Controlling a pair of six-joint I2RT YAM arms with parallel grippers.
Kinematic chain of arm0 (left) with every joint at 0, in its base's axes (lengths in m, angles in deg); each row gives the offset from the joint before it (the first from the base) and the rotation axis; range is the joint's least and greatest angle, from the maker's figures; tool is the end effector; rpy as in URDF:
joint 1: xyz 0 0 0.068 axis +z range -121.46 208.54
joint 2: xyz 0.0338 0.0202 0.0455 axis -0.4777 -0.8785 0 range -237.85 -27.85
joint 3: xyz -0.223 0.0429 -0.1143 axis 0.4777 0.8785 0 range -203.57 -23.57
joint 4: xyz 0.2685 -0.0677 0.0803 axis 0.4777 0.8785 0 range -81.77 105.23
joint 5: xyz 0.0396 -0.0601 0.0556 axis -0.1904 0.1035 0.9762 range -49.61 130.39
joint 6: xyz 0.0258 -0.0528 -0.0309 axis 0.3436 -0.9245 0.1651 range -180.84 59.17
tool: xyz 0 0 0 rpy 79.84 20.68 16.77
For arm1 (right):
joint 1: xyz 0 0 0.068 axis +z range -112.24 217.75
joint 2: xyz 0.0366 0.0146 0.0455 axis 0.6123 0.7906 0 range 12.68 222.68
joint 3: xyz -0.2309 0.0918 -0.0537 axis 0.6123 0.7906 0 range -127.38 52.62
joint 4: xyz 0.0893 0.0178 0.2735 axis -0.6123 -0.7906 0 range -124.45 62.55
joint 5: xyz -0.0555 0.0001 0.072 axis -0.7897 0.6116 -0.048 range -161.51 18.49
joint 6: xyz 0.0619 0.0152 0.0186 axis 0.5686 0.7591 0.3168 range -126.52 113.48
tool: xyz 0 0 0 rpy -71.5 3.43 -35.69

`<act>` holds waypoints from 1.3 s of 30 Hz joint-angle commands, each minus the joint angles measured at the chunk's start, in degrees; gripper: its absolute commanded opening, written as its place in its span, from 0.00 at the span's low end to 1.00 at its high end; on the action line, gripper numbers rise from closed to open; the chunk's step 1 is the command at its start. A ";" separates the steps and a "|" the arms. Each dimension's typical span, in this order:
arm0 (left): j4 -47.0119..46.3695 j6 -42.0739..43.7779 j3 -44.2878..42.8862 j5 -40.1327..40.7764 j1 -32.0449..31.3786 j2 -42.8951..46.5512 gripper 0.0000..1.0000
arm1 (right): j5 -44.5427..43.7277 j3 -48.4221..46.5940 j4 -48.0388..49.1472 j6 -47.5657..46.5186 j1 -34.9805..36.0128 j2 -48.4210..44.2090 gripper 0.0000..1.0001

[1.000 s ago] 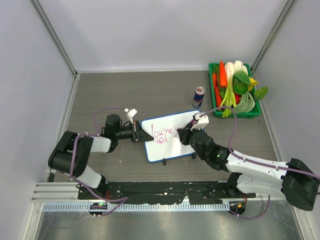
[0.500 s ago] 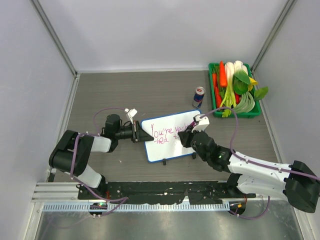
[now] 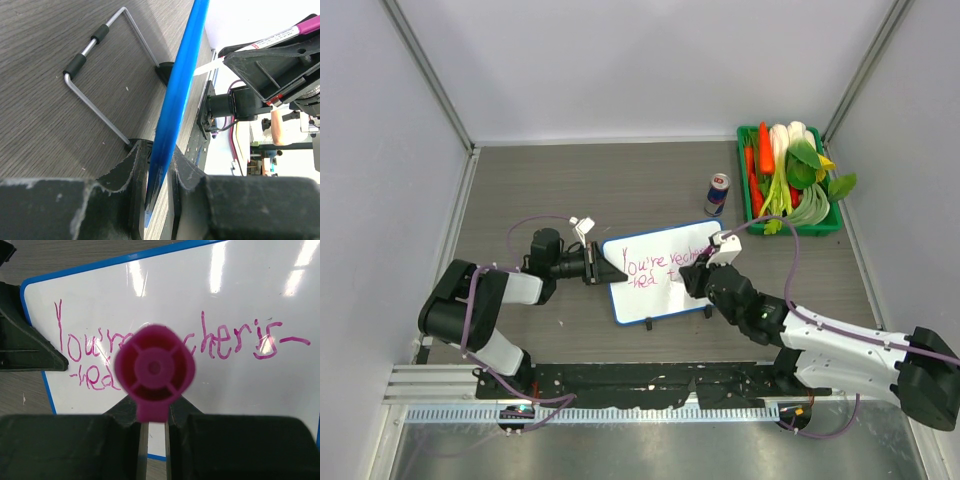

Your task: Write a sentence on the whiteboard

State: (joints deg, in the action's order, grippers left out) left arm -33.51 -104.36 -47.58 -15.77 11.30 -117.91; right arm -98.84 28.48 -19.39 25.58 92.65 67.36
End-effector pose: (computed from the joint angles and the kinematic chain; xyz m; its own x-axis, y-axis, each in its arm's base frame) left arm 0.2549 -0.1248 0.0901 -0.8966 -0.1233 -0.4253 0.3731 0.3069 -0.8756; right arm 0.1671 0.1956 0.1797 -0.4428 0.1909 -0.8761 -0.2922 0.8930 0.3423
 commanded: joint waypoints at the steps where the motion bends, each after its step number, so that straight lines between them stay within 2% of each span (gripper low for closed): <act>1: 2.89 0.37 1.42 2.37 -0.17 -1.43 0.00 | -3.08 -0.82 0.12 -0.89 -0.05 -1.94 0.01; 17: 2.80 0.29 1.42 2.28 -0.26 -1.52 0.00 | -4.75 -5.65 1.79 -2.92 -0.05 0.86 0.01; 26: 2.36 0.02 1.33 1.85 -0.17 -2.05 0.00 | -6.95 -4.16 2.67 -2.74 -0.05 3.68 0.01; 39: 2.01 -0.15 1.42 1.76 -0.17 -2.14 0.00 | -5.80 -2.40 0.03 -2.74 -0.05 2.90 0.01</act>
State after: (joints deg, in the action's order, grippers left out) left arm -34.58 -105.41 -47.53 -16.36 11.35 -118.68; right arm -103.54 25.20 -18.82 23.37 92.65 70.81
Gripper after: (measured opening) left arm 0.210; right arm 0.173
